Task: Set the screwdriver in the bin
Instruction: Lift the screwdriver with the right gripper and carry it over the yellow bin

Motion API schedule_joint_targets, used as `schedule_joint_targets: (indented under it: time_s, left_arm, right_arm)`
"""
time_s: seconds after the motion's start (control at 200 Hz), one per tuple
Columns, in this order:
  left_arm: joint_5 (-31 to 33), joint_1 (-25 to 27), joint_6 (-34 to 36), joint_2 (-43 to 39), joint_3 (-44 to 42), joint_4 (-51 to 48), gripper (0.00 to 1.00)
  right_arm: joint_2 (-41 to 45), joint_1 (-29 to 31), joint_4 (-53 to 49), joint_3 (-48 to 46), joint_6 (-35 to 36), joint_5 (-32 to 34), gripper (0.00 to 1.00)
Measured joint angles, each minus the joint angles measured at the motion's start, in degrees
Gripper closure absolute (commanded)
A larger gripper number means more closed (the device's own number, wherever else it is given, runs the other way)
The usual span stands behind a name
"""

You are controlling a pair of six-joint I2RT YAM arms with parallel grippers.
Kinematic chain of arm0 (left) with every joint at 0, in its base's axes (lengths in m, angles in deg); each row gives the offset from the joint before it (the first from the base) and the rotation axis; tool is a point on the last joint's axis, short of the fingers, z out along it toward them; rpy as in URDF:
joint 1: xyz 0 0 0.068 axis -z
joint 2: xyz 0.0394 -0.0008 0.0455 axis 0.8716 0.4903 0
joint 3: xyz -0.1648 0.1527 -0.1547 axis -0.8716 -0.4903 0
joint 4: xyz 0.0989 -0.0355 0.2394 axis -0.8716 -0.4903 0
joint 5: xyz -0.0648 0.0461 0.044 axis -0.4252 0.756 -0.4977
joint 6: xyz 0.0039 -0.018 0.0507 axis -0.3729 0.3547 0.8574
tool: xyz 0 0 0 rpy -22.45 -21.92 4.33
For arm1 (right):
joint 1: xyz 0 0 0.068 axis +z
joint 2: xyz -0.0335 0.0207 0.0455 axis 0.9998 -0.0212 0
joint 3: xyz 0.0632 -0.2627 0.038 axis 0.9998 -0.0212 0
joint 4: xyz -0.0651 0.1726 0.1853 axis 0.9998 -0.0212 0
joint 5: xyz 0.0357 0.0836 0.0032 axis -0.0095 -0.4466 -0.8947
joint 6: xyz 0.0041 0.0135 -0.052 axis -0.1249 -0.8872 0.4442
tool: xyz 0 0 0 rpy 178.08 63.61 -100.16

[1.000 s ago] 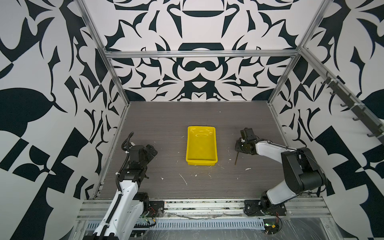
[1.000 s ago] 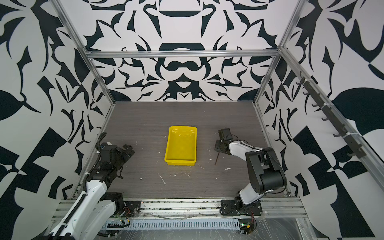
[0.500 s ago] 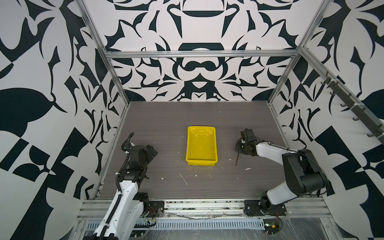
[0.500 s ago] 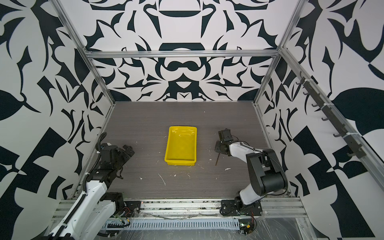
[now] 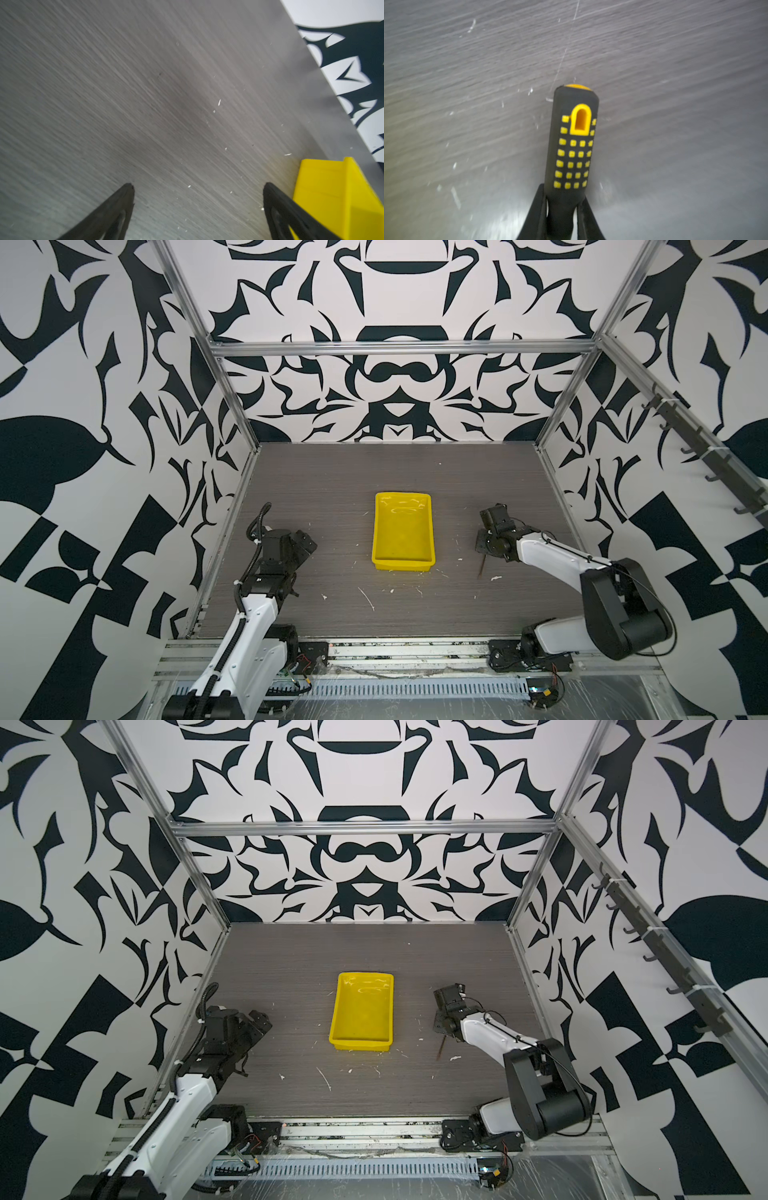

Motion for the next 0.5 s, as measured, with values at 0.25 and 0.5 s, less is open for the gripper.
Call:
schedule_joint_targets:
  time_s: [0.25,0.5]
  left_arm:
    - [-0.9,0.0,0.5,1.4,0.1,0.0,0.01]
    - [-1.3,0.0,0.5,1.5,0.1,0.5,0.0]
  right_arm:
    - [8.3,16.9,-6.8,6.9,-8.2,7.2,1.0]
    - [2.6,24.6,-9.5,12.9,-14.2,8.5,1.0]
